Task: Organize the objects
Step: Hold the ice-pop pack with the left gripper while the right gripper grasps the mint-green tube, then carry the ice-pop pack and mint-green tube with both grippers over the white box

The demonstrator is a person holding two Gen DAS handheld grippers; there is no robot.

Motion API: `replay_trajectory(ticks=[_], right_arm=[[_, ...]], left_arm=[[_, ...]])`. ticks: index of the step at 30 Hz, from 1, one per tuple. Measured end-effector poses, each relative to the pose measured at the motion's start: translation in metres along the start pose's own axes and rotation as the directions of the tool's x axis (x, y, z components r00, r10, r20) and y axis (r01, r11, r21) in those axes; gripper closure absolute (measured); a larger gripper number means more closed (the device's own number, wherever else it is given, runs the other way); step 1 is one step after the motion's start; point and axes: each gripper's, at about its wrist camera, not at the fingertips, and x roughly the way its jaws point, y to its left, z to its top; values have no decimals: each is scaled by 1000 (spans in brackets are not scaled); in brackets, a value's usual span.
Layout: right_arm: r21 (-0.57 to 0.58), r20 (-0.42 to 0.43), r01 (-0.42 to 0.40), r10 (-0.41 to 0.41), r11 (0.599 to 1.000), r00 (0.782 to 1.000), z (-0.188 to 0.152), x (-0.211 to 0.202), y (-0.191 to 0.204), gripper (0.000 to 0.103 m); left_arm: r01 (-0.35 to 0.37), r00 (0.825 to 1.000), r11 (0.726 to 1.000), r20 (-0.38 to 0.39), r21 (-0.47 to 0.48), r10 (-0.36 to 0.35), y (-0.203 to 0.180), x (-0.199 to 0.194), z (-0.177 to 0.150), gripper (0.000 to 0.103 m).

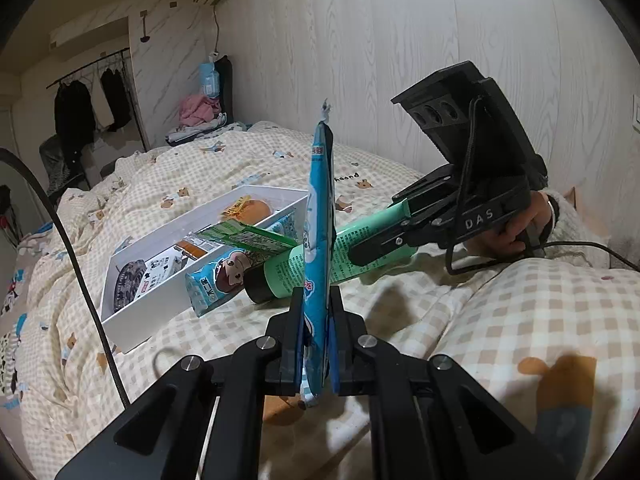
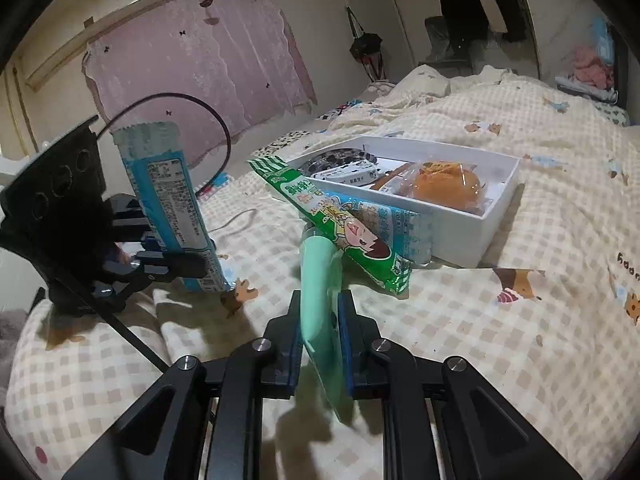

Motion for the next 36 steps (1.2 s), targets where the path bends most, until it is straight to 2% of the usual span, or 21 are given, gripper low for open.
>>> replay_trajectory(ticks=[4,7,13,16,19,24,27,30,32,36], right_arm=[[-44,-2,47,-47,998,999,4,9,12,86],[-1,34,65,-65,998,997,8,7,10,86],[67,63,10,-14,998,998,4,4,1,89],[141,110,-86,71,986,991,2,-6,-9,89],[200,164,-190,158,961,974,-2,-17,-19,89],[296,233,-349,287,889,929,-9,-20,-36,90],[354,255,-389,312,851,915,-14,-20,-43,89],[398,302,-457,357,796,884,-22,-25,-46,90],[408,324,-471,358,782,876,-24,-32,-46,90],[405,365,-524,393,749,844,-18,-40,-46,90]], left_arm=[[0,1000,1000,0,1,0,0,0,0,92],[-3,1000,1000,0,3,3,1,-1,0,92],[-8,1000,1000,-8,7,8,0,0,1,92],[-8,1000,1000,-7,7,8,0,1,1,92],[-10,1000,1000,-6,9,10,0,1,0,92],[-14,1000,1000,-5,9,15,0,2,0,92],[-55,998,998,-10,5,55,1,2,1,92],[-61,998,998,-7,1,61,3,1,1,92],[-64,998,998,-3,-3,64,7,-1,2,92],[-51,999,998,0,-40,51,20,-5,6,92]])
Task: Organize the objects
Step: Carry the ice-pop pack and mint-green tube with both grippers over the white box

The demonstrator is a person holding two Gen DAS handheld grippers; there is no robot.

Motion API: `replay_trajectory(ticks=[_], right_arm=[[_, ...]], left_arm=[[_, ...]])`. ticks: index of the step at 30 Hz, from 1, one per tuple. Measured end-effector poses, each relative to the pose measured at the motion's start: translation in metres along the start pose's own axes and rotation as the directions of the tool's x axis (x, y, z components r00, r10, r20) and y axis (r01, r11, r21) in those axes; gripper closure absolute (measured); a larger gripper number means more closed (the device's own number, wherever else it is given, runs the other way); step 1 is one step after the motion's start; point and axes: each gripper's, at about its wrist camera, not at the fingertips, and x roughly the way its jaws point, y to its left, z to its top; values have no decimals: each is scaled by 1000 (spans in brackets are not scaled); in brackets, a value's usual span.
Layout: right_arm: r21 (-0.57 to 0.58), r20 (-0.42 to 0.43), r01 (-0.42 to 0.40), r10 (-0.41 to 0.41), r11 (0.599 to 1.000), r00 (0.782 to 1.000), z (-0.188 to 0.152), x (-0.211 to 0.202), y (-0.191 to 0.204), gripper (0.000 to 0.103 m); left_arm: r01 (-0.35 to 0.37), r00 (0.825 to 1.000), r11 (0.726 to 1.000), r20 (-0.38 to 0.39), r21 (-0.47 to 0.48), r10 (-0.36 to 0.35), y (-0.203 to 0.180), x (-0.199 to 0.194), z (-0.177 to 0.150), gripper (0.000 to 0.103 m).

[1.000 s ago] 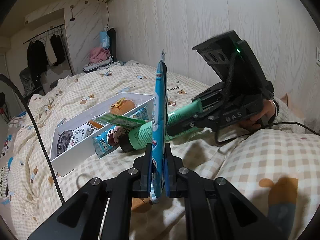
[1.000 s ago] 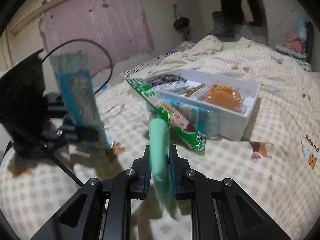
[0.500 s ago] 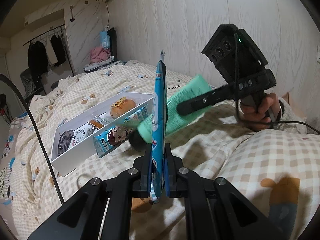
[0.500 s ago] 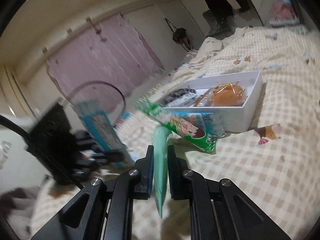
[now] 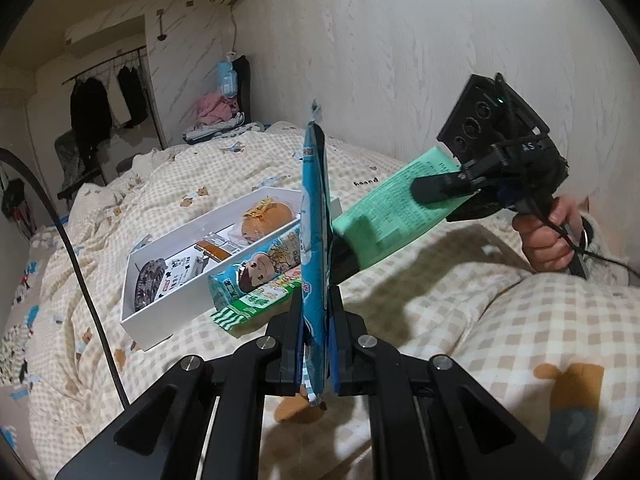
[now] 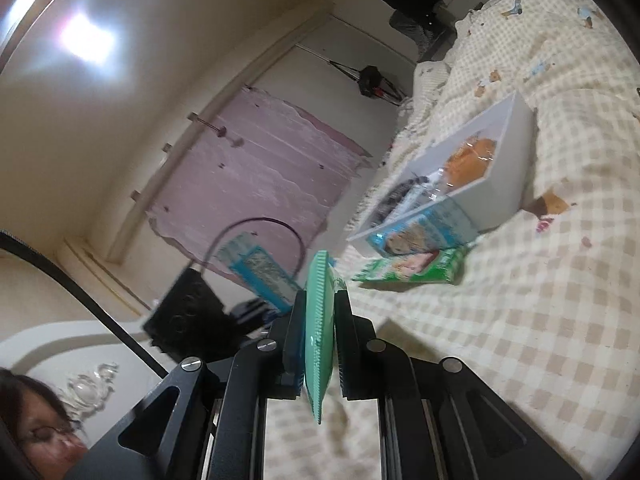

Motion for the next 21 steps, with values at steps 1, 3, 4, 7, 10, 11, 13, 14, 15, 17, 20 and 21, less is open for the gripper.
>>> replay_trajectory(ticks=[1,3,4,7,10,11,13,14,15,17,20,21], right_arm=[[-6,6,-4,4,1000,1000,2,-1,4,90],[-19,14,-8,9,1000,1000,6,-4,11,89],[-23,17,-15,16,1000,1000,9,-5,15,90],[-37,28,-34,35,999,999,14,-9,25,90],[-73,46,14,-11,997,999,19,-9,38,90],[-90,61,47,-42,995,997,20,-12,44,90],[-123,69,91,-83,988,994,24,-13,59,90],[-127,67,94,-86,987,994,27,-14,66,90],[-129,67,94,-86,987,994,30,-15,70,90],[-155,81,108,-96,982,992,36,-16,82,90],[-165,95,94,-79,982,992,47,-16,91,90],[-159,98,80,-65,984,993,53,-15,93,90]], left_arm=[[1,1000,1000,-2,-10,-1,4,-1,2,92],[0,1000,1000,4,-27,1,8,-3,5,92],[-1,1000,999,13,-37,1,12,-6,7,92],[3,999,998,44,-59,0,20,-15,12,92],[-12,998,998,56,-56,15,24,-23,17,92],[-30,998,999,56,-44,32,24,-26,20,92],[-48,997,999,55,-16,49,24,-32,27,92],[-55,997,998,60,-9,56,24,-35,31,92],[-62,996,998,64,-3,62,24,-38,34,92],[-79,994,997,76,5,79,25,-44,43,92],[-95,991,996,96,1,94,30,-51,55,92],[-96,990,995,101,-3,96,32,-53,58,92]])
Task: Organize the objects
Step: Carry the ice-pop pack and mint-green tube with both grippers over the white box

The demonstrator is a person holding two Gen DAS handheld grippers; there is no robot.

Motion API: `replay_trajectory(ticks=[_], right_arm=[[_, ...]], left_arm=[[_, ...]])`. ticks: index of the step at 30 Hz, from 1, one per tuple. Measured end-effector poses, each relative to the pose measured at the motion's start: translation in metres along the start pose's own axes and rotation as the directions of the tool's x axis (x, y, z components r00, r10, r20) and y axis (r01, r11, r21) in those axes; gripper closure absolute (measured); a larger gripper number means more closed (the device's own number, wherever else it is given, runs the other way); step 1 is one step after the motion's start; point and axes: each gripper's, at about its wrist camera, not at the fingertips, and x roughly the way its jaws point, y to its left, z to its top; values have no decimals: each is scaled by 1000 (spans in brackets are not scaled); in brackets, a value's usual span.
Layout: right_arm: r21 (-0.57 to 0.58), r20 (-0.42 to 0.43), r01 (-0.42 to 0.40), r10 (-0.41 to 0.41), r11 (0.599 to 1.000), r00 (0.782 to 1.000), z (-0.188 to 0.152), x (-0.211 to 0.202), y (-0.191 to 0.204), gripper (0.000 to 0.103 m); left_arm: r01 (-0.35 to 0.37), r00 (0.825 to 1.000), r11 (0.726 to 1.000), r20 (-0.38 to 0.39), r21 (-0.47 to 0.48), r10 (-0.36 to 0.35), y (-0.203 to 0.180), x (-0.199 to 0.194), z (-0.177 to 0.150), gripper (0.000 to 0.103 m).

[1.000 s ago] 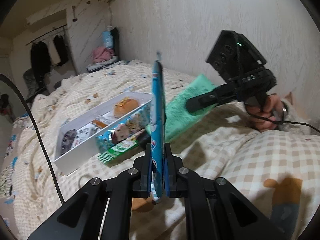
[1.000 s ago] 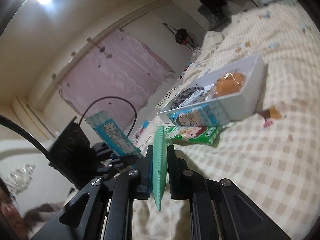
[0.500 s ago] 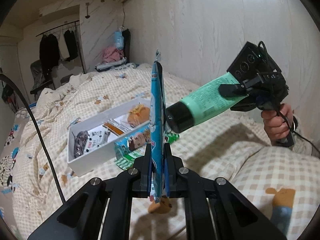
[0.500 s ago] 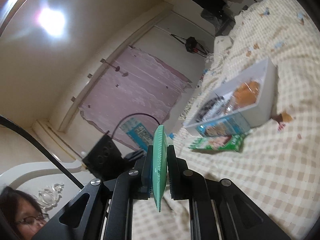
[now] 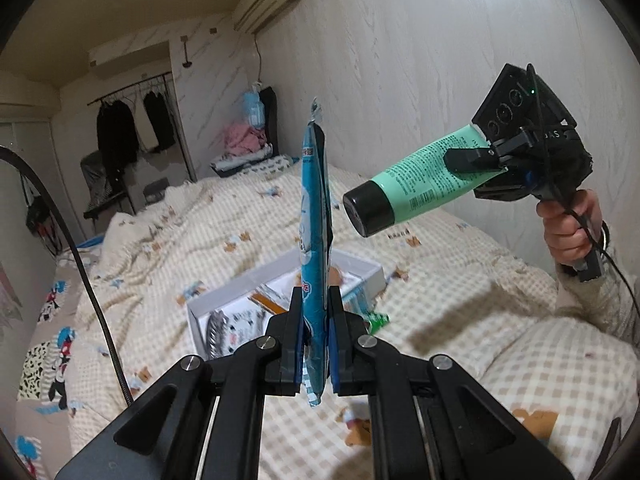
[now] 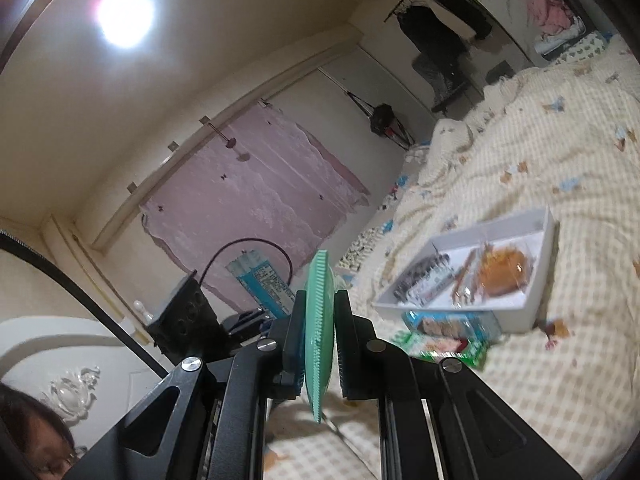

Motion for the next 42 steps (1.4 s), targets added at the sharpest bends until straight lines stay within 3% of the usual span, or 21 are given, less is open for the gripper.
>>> replay_trajectory(ticks=[9,15,21,25,28,34,42], right_arm=[[43,9,-60,60,997,998,37,26,10,90],[62,38,-73,71,995,997,51,50,10,90],[50,45,-48,46,998,998,54,71,-5,90],[91,79,-69,62,993,995,48,82,-33,90],[127,66,-7,-1,992,998,41,92,-56,90],[194,57,61,-74,979,996,30,104,-98,90],[227,58,90,-105,970,993,23,100,-120,89]], left_arm=[[-35,999,999,31,-25,36,26,-4,40,92],[-6,995,994,96,-106,16,32,-3,62,92],[-60,993,998,102,-30,63,23,13,72,92],[-48,992,997,112,-66,55,29,40,67,92],[-13,994,989,104,-146,28,41,63,55,92],[-99,995,986,-22,-137,97,46,116,28,92],[-64,996,978,-71,-199,51,51,144,9,92]])
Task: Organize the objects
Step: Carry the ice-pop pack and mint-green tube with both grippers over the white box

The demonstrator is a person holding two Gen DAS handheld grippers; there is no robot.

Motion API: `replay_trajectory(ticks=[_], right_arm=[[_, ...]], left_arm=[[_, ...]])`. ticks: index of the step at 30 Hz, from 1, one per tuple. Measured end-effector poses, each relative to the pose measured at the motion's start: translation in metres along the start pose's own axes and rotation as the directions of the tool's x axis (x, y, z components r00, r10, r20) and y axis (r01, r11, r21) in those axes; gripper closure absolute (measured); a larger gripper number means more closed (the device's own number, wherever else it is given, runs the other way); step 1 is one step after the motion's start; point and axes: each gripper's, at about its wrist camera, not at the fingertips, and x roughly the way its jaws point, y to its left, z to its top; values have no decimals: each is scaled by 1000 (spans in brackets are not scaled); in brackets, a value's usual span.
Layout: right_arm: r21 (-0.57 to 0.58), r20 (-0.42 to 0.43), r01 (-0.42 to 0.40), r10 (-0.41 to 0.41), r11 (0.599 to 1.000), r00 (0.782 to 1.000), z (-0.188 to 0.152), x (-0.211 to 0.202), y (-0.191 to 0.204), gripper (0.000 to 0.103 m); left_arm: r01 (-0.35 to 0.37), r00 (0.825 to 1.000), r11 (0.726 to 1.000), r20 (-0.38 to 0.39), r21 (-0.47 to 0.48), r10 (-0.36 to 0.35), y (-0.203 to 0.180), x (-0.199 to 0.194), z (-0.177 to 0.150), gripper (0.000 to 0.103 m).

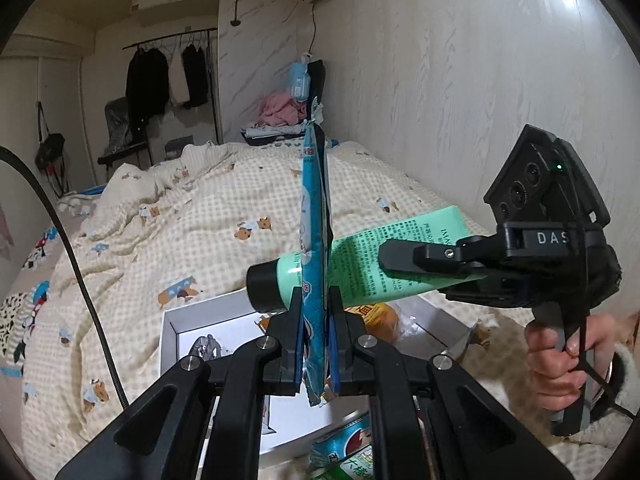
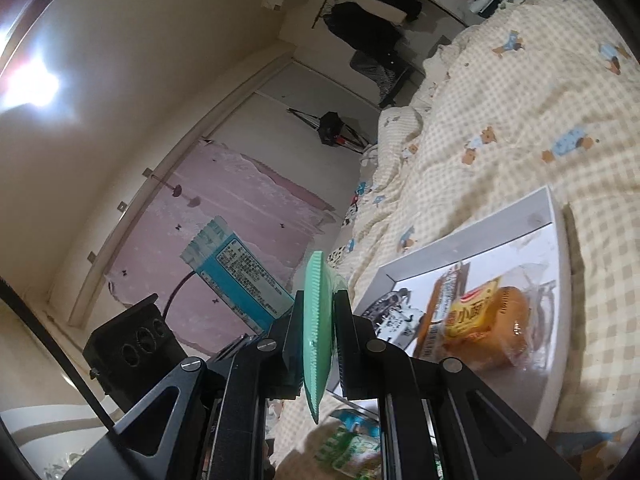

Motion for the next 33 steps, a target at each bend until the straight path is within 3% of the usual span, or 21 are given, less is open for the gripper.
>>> replay_trajectory(ticks=[9,33], right_arm=[[-80,9,112,-111,991,994,-10,6,4,89],[-36,-21,200,-201,979,979,-12,9,-18,89]], left_arm=[[15,999,998,-45,-64,-18,15,16,-8,92],[-4,987,994,-162,-105,-13,22,48,-23,92]])
